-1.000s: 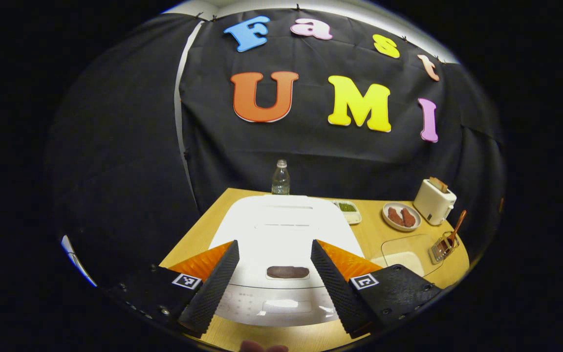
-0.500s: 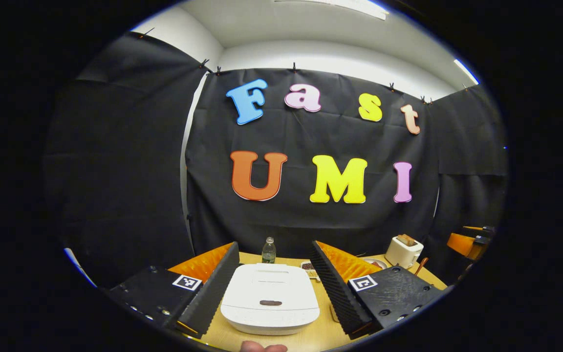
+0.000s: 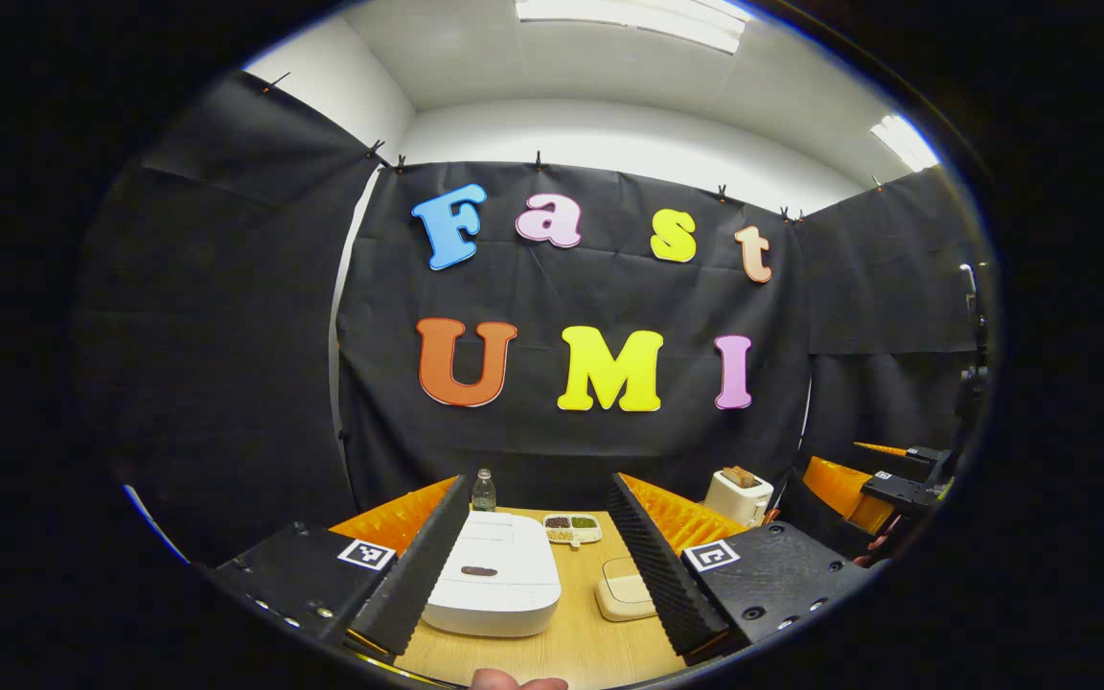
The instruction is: Close the left gripper, press the button to open the rice cooker; take a wooden spoon from the chopstick holder with the right hand, scoop a spoonful of rice and pour it into the rice cooker, then put the wooden spoon back into the chopstick holder.
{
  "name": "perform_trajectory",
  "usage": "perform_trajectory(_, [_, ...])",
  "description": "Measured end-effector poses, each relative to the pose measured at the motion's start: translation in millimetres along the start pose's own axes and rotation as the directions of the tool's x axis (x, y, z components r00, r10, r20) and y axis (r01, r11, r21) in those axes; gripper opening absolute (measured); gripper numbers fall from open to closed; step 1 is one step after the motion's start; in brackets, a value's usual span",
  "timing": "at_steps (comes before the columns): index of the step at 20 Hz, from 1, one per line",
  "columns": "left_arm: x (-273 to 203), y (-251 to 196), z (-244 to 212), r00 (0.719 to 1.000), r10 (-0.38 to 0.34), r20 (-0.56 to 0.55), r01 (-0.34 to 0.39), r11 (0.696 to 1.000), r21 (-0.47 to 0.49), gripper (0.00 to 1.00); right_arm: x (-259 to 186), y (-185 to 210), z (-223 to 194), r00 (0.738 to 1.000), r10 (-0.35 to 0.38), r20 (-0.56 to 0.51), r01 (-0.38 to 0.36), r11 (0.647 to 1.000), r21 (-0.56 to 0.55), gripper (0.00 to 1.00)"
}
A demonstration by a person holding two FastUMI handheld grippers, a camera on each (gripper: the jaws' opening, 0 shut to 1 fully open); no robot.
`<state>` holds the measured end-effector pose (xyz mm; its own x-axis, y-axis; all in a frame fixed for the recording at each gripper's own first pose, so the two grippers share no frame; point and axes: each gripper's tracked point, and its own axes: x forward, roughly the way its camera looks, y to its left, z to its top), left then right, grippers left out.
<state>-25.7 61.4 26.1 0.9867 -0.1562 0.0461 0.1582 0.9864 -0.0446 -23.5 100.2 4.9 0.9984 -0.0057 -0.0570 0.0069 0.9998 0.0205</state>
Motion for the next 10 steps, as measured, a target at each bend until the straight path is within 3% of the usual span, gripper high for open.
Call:
perform_trajectory(4, [-16.8, -15.5, 0.4, 0.999, 0.036, -0.003, -0.036, 0.999, 0.004, 0.94, -13.1, -17.4, -4.6, 1.0, 0.008, -0.012, -0.007, 1.0, 0.019, 1.0])
perform_trajectory(5, [-19.8, -20.7, 0.4, 0.999, 0.039, 0.0, -0.039, 0.999, 0.013, 0.94, -16.0, -23.7, -3.7, 1.0, 0.005, -0.008, -0.005, 1.0, 0.021, 0.96])
perform_trajectory(9, [-26.9, -43.4, -5.0, 0.999, 0.043, -0.017, -0.043, 0.999, 0.011, 0.94, -29.0, -38.0, -12.9, 1.0, 0.015, -0.011, -0.015, 0.999, 0.045, 1.0])
perform_trajectory(10, [-27.6, -42.6, -3.9, 0.999, 0.049, -0.018, -0.049, 0.999, 0.021, 0.94, -29.6, -39.2, -18.2, 0.999, 0.022, -0.023, -0.021, 0.998, 0.055, 0.96])
